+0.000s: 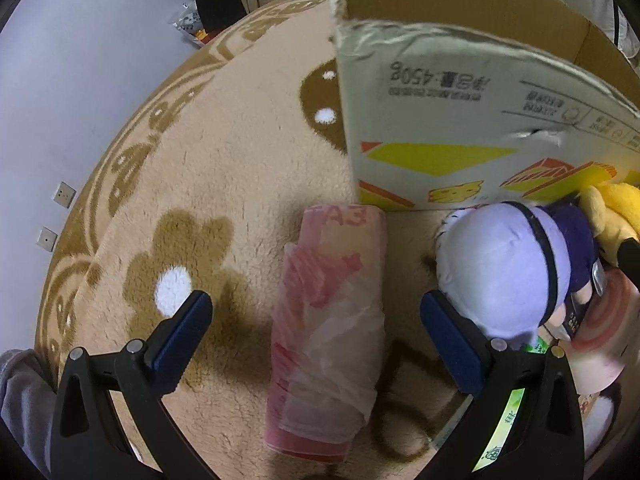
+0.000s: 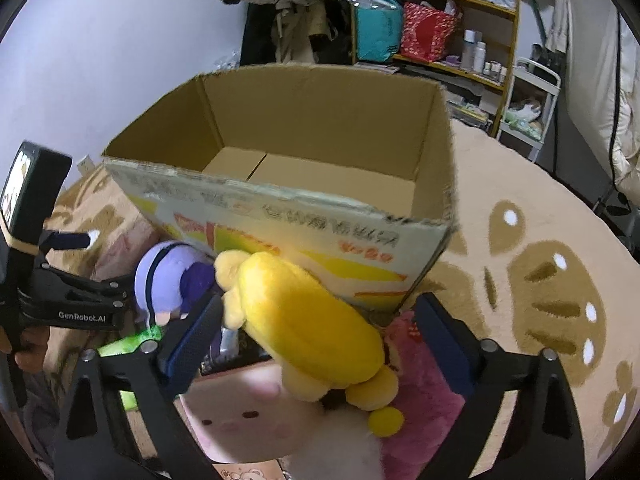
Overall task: Organize soft objects
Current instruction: 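Grasp the pink wrapped tissue pack with the left tool while the right tool grasps the yellow plush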
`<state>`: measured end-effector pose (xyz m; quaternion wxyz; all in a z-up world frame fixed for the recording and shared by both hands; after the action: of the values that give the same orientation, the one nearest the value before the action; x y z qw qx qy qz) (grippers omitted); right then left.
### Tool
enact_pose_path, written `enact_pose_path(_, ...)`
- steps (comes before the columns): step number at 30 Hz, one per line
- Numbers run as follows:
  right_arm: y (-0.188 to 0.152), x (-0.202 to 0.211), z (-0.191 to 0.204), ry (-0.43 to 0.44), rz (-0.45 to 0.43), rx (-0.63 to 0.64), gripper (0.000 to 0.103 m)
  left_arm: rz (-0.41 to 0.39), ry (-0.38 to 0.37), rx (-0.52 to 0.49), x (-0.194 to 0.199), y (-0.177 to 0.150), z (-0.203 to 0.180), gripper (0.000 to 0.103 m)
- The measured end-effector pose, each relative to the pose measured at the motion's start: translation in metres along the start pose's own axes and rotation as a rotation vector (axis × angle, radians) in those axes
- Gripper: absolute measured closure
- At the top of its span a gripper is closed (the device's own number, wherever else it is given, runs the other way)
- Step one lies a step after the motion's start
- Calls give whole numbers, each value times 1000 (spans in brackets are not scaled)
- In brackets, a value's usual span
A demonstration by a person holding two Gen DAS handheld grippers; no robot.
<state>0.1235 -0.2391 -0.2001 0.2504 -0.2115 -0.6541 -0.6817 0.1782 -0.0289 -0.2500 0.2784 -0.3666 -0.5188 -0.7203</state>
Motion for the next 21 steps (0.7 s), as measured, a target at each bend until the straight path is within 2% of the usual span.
enact_pose_path(4, -6, -6, 7, 34, 31, 6, 23, 35, -9, 40, -8, -6, 5, 3)
enact_pose_path(11, -11, -6, 14, 48, 40, 20, 37, 42, -26, 89, -10, -10, 10, 15)
enact_pose_path(14, -11, -5, 14, 47, 35, 28, 42, 36, -34, 90, -9, -10, 9, 23)
enact_pose_path(17, -10, -2, 14, 53, 26, 31, 44, 36, -88, 91, -3, -12, 0, 47)
enact_pose_path(19, -8, 0, 14, 55, 19, 32, 46, 30, -92, 80, -1, -12, -4, 56)
enact_pose_path(21, -6, 2, 14, 59, 11, 34, 46, 28, -98, 70, 1, -12, -5, 57)
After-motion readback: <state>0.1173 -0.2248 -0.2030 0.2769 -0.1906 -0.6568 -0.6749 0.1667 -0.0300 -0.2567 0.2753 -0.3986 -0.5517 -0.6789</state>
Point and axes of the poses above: each gripper's, at about its wrist camera, not at the fingertips, and x roughly against the way its jaws point, z to its left, y to its top, the point moved 9 cm from there along -x, roughly the way its jaws point, and after that the axes turned 11 degrees about -z, right-handed, at the moved point
